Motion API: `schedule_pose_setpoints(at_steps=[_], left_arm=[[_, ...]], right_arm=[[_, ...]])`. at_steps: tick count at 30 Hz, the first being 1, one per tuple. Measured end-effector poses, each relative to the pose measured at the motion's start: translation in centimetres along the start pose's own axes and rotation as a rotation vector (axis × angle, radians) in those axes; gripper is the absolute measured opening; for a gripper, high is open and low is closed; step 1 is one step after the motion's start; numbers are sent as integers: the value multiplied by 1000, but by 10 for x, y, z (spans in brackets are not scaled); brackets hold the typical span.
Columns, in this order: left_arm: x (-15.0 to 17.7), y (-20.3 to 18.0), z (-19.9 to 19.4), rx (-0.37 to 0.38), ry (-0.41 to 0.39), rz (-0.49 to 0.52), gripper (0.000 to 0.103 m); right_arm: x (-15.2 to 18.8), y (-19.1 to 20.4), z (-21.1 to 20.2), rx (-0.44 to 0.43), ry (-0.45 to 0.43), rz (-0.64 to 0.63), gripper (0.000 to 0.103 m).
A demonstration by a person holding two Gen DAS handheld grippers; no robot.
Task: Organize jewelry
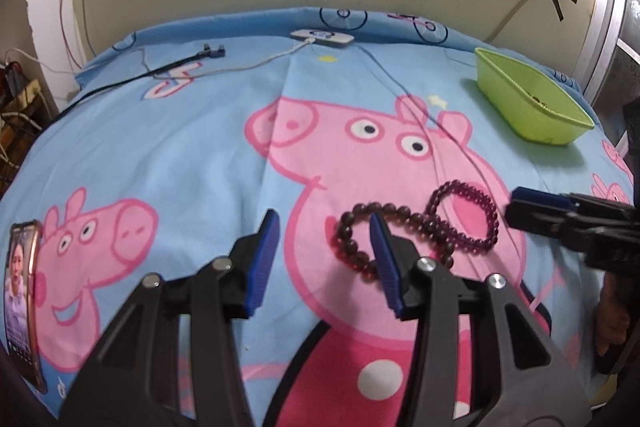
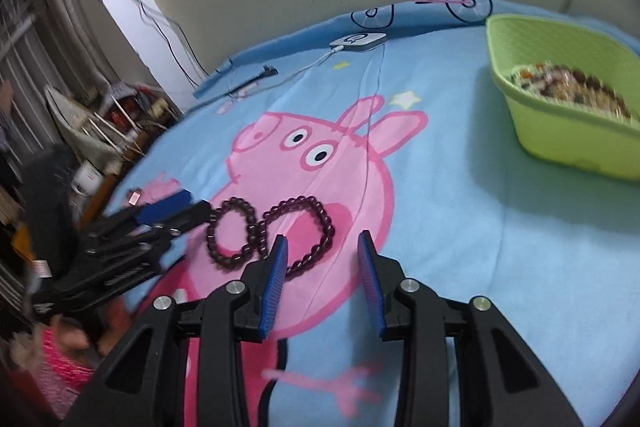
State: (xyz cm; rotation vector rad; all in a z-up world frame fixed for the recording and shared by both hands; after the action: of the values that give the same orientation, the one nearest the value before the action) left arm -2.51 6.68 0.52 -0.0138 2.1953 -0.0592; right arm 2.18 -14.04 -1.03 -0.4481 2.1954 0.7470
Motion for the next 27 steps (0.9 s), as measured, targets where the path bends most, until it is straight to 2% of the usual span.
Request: schedule_pose_setpoints(at_steps=[5,6,9,15,19,27], left_arm=[[-7,-14,-1,13,-21,53,45],[-8,-19,0,13,-24,68,45],[-9,-29,3,18,-21,91,45],[-12,-47,8,18,-12,135,45],[-15,-57,11,22,-5,153,45],[-19,-84,22,35,18,199,45]], right_arm=[[-1,15,16,82,28,-121,9],[-1,19,19,113,33,-156,1],[-1,19,20,146,36,-199,0],[-1,-5,-1,203,-35,-153,0],[2,-32,-18,224,-42,-102,0],[13,-60,-45,246,-63,-56,0]])
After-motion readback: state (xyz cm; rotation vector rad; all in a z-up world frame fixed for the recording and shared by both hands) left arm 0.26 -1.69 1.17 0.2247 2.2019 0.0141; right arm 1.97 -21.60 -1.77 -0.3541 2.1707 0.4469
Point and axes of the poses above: each gripper's, at about its wrist camera, not at the fingertips, and z roughly the way its jaws point, y to its left, x to its underside, the point moved 1 cm from there along z, roughly the way its jaws point, and after that the axes turned 9 degrees about -y, right-handed, at the moved point
